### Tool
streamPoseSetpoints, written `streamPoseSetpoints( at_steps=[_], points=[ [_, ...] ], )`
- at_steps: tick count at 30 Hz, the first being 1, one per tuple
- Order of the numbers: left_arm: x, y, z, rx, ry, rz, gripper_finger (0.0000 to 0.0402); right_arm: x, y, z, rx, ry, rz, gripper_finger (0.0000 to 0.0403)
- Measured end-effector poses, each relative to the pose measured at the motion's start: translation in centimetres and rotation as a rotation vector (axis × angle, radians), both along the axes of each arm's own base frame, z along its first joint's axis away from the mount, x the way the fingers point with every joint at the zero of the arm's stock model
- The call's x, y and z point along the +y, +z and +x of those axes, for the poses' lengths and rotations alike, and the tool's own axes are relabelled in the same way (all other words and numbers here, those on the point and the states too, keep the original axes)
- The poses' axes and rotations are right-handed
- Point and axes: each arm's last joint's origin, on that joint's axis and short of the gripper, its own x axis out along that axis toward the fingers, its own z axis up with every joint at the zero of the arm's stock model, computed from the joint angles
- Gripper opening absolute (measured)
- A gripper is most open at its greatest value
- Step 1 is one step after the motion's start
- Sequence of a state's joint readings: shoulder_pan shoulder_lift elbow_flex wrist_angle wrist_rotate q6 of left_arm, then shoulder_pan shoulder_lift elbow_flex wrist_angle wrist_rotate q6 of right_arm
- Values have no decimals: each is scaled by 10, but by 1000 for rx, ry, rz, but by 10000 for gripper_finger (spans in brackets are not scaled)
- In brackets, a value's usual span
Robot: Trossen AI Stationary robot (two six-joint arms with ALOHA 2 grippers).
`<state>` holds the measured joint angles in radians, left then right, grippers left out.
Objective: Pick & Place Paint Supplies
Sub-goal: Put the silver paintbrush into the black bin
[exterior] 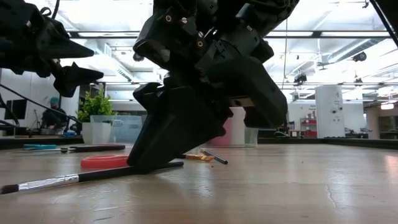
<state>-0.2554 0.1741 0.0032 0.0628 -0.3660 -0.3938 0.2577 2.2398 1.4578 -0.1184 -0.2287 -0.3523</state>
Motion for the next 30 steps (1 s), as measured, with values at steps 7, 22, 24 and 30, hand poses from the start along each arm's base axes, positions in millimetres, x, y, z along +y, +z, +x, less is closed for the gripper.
streamPoseSetpoints(
  at_steps=[7, 22, 24, 30],
  points=[
    [0, 0, 0, 0, 0, 0, 303, 2, -1, -1, 11, 5, 0, 73],
    [0, 0, 0, 0, 0, 0, 303, 3, 0, -2, 27, -17, 20, 14],
    [0, 0, 0, 0, 0, 0, 303, 3, 2, -1, 21, -17, 21, 14],
    [0, 0, 0, 0, 0, 0, 303, 2, 15, -2, 7, -27, 18, 13]
  ],
)
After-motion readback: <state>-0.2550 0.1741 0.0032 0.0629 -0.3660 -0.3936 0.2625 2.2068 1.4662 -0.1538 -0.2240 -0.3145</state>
